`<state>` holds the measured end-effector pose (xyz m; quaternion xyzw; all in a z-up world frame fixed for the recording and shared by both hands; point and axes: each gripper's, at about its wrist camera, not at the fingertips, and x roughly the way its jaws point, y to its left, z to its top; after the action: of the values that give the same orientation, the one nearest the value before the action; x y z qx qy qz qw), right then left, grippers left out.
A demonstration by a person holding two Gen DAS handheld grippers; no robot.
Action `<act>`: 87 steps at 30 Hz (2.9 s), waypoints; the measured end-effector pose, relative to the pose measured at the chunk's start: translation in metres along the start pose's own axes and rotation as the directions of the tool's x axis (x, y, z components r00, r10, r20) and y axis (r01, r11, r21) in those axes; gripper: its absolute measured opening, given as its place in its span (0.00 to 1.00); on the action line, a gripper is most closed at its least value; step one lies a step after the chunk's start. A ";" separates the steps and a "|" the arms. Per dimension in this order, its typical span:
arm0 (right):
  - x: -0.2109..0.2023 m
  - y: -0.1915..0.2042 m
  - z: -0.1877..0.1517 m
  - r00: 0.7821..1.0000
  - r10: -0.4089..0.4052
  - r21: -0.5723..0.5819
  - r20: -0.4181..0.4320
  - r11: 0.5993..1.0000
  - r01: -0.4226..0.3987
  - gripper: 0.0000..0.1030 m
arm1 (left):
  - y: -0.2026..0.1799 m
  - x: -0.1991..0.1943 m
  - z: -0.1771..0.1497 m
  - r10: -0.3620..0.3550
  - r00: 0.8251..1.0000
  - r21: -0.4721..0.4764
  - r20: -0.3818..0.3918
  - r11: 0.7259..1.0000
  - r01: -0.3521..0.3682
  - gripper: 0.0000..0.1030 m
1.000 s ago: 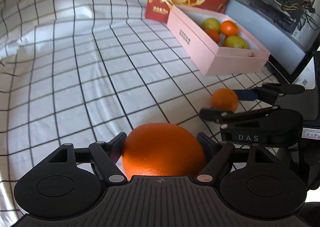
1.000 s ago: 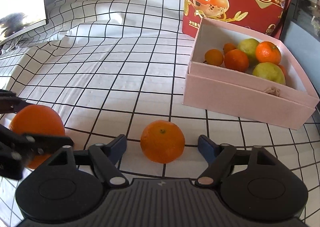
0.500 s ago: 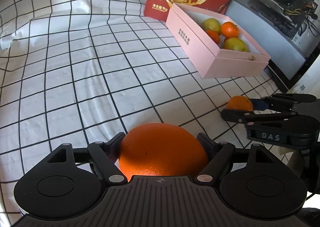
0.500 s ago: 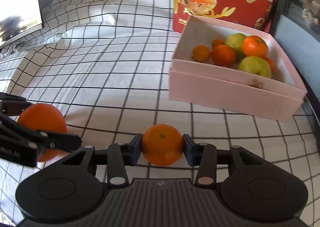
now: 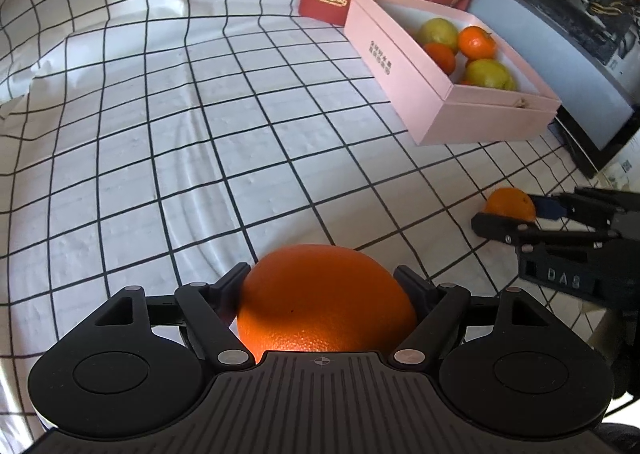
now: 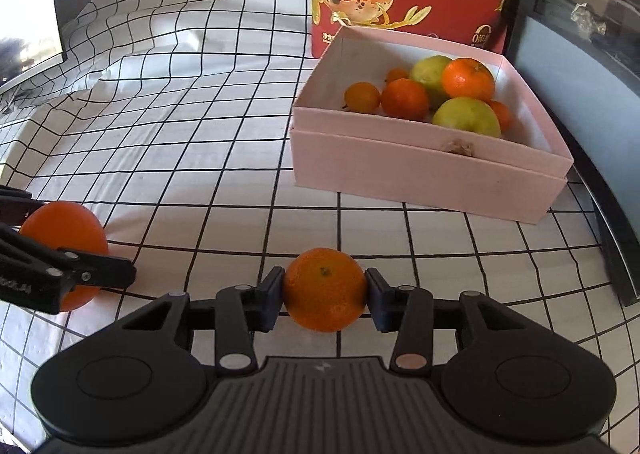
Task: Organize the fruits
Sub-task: 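Carry the orange and mandarin over the pink box and open both tools, then lift both open tools away from the pink box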
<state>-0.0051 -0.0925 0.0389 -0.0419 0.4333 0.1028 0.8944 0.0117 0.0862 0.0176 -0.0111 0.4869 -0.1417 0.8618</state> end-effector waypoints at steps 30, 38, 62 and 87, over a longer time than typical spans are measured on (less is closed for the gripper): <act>-0.026 -0.038 0.010 0.995 -0.062 0.043 0.082 0.997 0.059 0.41 | -0.065 -0.019 0.096 -0.124 0.960 0.070 0.253 0.992 0.109 0.79; -0.035 -0.064 0.077 0.978 -0.088 -0.021 0.187 0.995 0.093 0.41 | -0.102 -0.006 0.197 -0.169 0.934 0.108 0.315 0.984 0.142 0.79; 0.078 -0.058 0.116 0.997 -0.055 -0.225 0.057 0.972 0.067 0.65 | -0.104 0.105 0.256 -0.160 0.966 0.136 0.202 0.982 0.134 0.75; -0.018 -0.076 0.021 0.982 0.016 -0.008 0.187 1.000 -0.014 0.80 | -0.055 -0.002 0.017 0.191 0.921 -0.156 0.340 0.977 -0.145 0.74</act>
<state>0.0166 -0.1659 0.0651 -0.0319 0.3475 0.1145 0.9301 0.0126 0.0316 0.0367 -0.0496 0.3317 -0.0316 0.9415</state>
